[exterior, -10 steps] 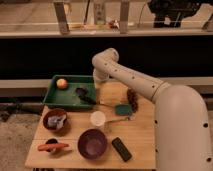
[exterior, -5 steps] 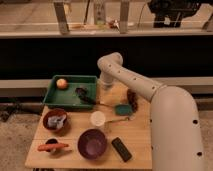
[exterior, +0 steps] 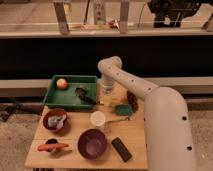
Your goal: Place banana in tray
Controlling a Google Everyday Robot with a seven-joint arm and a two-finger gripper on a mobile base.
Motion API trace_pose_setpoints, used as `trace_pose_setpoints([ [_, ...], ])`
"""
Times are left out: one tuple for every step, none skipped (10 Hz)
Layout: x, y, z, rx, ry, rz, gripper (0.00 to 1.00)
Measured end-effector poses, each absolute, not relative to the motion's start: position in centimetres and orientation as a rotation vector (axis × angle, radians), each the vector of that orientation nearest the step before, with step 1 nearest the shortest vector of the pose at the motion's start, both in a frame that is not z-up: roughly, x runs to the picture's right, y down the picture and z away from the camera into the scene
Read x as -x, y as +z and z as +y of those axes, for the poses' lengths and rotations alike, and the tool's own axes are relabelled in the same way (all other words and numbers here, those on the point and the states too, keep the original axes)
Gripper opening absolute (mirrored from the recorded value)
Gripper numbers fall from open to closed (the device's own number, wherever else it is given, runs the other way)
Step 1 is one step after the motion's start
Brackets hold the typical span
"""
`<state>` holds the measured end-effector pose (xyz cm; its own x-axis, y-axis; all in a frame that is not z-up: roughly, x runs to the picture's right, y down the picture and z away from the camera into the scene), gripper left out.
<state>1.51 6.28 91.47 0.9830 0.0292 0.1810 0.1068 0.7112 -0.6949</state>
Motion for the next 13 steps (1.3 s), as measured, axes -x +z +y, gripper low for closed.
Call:
trace_pose_setpoints([
  [-1.7,91.9,6.9,0.79,-0.021,-0.19,0.8],
  [-1.5,92.4,7.4,0.802,0.005,-0.199,0.8],
  [-1.6,93.1,8.2,0.819,0.046,-0.219,0.8],
  [-1.9,93.6,8.6,0.827,0.074,-0.231,0.79],
  [-1.8,93.8,8.8,0.834,0.091,-0.241,0.73],
  [-1.7,94.0,8.9,0.837,0.096,-0.242,0.63],
  [-1.8,94.0,9.0,0.836,0.101,-0.242,0.54],
  [-1.9,94.1,9.0,0.835,0.106,-0.243,0.44],
  [-1.7,94.1,8.9,0.825,0.109,-0.256,0.36],
  [-1.7,93.8,8.4,0.804,0.105,-0.27,0.33],
  [-1.9,93.6,8.2,0.79,0.1,-0.275,0.33],
  [-1.9,93.4,7.7,0.772,0.096,-0.275,0.33],
  [-1.8,93.1,6.9,0.749,0.086,-0.275,0.35],
])
